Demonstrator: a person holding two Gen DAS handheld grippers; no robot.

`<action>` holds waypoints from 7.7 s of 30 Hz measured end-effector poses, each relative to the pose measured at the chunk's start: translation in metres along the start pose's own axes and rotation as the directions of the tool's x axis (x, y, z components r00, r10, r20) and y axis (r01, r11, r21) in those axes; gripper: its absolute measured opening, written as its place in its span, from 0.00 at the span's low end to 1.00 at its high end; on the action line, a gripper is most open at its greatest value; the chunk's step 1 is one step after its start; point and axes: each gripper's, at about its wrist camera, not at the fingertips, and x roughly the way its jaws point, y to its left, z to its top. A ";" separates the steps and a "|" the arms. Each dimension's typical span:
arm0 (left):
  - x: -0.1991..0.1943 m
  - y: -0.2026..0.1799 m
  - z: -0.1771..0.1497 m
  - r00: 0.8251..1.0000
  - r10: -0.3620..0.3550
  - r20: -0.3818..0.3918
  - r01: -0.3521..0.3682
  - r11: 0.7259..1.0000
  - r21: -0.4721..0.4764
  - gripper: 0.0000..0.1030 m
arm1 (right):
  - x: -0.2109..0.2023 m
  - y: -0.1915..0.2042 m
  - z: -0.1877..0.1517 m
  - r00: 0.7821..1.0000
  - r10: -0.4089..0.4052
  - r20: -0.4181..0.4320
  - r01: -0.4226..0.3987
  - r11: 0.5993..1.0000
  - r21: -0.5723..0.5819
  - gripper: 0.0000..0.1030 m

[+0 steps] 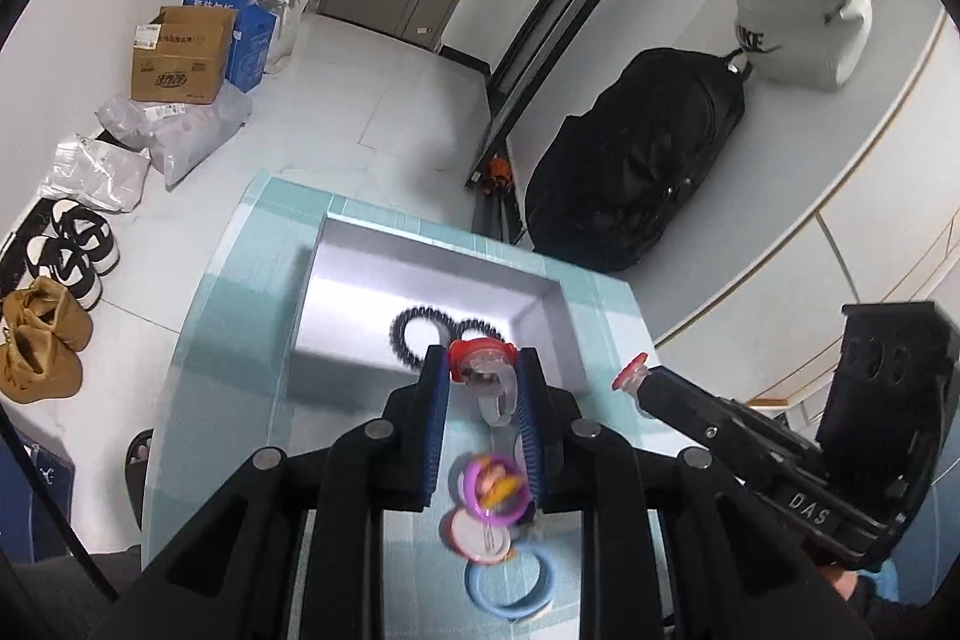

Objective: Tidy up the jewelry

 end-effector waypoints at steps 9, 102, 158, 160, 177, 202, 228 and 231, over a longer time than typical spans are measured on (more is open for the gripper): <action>0.040 0.008 0.029 0.998 0.016 -0.059 -0.014 1.000 0.024 0.17 | 0.038 -0.017 0.033 1.000 0.016 -0.027 -0.016 1.000 -0.004 0.15; 0.064 -0.069 -0.114 0.855 0.400 -0.331 -0.275 0.890 0.364 0.55 | -0.060 -0.056 -0.042 0.981 -0.194 0.022 0.186 0.963 0.197 0.99; -0.024 0.027 -0.033 0.990 0.106 -0.088 -0.109 0.994 -0.025 0.55 | 0.043 0.008 -0.093 0.931 -0.212 -0.296 0.152 0.965 -0.214 0.42; -0.024 0.027 -0.032 0.991 0.107 -0.086 -0.110 0.994 -0.024 0.55 | 0.046 0.012 -0.094 0.930 -0.227 -0.290 0.158 0.957 -0.243 0.37; -0.022 0.022 -0.034 0.987 0.146 -0.070 -0.145 0.989 0.017 0.55 | 0.055 0.023 -0.096 0.929 -0.265 -0.260 0.179 0.932 -0.314 0.16; -0.014 -0.012 -0.006 0.992 0.119 -0.029 -0.116 0.988 0.103 0.55 | 0.003 -0.012 -0.016 0.990 -0.105 -0.099 0.101 0.994 -0.036 0.17; 0.075 -0.009 0.034 0.984 0.075 -0.159 -0.056 0.991 0.119 0.55 | 0.081 -0.052 0.053 0.996 0.036 -0.080 -0.030 0.996 0.085 0.17; 0.078 -0.008 0.036 0.984 0.071 -0.161 -0.052 0.992 0.119 0.55 | 0.086 -0.055 0.052 0.995 0.041 -0.089 -0.032 0.995 0.095 0.17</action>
